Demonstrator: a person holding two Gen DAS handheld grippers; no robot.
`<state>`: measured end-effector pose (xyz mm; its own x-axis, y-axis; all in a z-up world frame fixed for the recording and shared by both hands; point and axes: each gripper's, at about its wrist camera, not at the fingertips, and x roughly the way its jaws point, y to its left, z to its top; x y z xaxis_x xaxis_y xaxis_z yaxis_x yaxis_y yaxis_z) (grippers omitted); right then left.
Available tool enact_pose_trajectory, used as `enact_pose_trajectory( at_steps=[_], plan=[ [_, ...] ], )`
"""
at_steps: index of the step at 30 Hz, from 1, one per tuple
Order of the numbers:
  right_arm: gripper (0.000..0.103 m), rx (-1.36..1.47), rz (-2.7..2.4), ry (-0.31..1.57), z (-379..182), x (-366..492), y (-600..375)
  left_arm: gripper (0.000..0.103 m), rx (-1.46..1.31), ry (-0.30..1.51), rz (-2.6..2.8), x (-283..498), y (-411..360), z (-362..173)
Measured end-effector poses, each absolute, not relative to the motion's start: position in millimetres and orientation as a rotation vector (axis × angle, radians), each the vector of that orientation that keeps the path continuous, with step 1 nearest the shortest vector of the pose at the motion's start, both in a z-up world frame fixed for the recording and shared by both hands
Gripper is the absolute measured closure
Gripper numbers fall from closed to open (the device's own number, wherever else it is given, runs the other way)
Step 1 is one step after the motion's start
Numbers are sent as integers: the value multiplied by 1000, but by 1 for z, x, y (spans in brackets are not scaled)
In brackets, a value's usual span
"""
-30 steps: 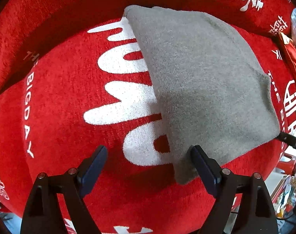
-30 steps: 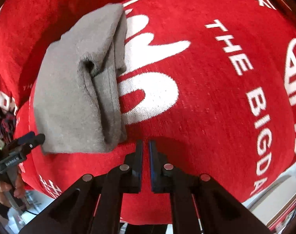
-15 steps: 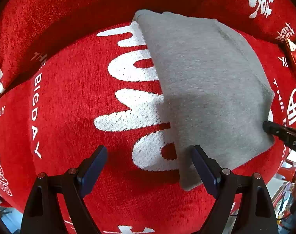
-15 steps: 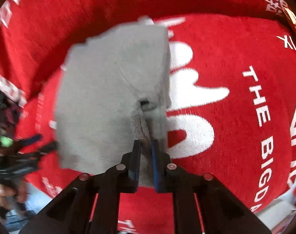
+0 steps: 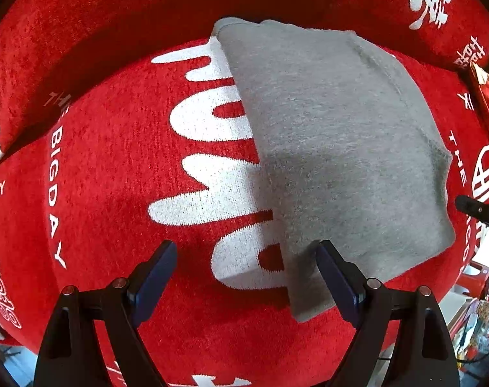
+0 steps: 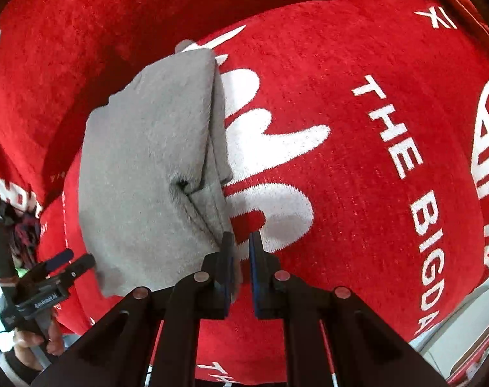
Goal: Fold small clothes
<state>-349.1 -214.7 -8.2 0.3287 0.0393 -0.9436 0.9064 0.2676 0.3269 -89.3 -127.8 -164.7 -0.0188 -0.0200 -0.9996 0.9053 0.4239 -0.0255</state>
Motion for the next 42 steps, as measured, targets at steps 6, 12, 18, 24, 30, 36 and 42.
enact_pose_trajectory(
  at_steps=[6, 12, 18, 24, 30, 36, 42],
  plan=[
    [92, 1152, -757, 1070, -3, -356, -214, 15, 867, 1411, -889, -88, -133, -168],
    [92, 1148, -745, 1072, -7, -347, -215, 0, 809, 1416, -903, -82, -137, -168],
    [48, 1147, -740, 1057, -4, -347, -220, 0, 778, 1418, -887, -72, -145, -162],
    [45, 1145, -721, 1045, -3, -344, -227, 0, 752, 1442, -854, -56, -151, -162],
    [45, 1154, -704, 1038, -5, -343, -234, 0, 686, 1516, -842, -40, -158, -165],
    [45, 1179, -678, 1030, -10, -344, -245, 0, 552, 1545, -826, -26, -165, -158],
    [43, 1233, -620, 981, -19, -345, -261, 0, 477, 1559, -877, -18, -183, -157]
  ],
)
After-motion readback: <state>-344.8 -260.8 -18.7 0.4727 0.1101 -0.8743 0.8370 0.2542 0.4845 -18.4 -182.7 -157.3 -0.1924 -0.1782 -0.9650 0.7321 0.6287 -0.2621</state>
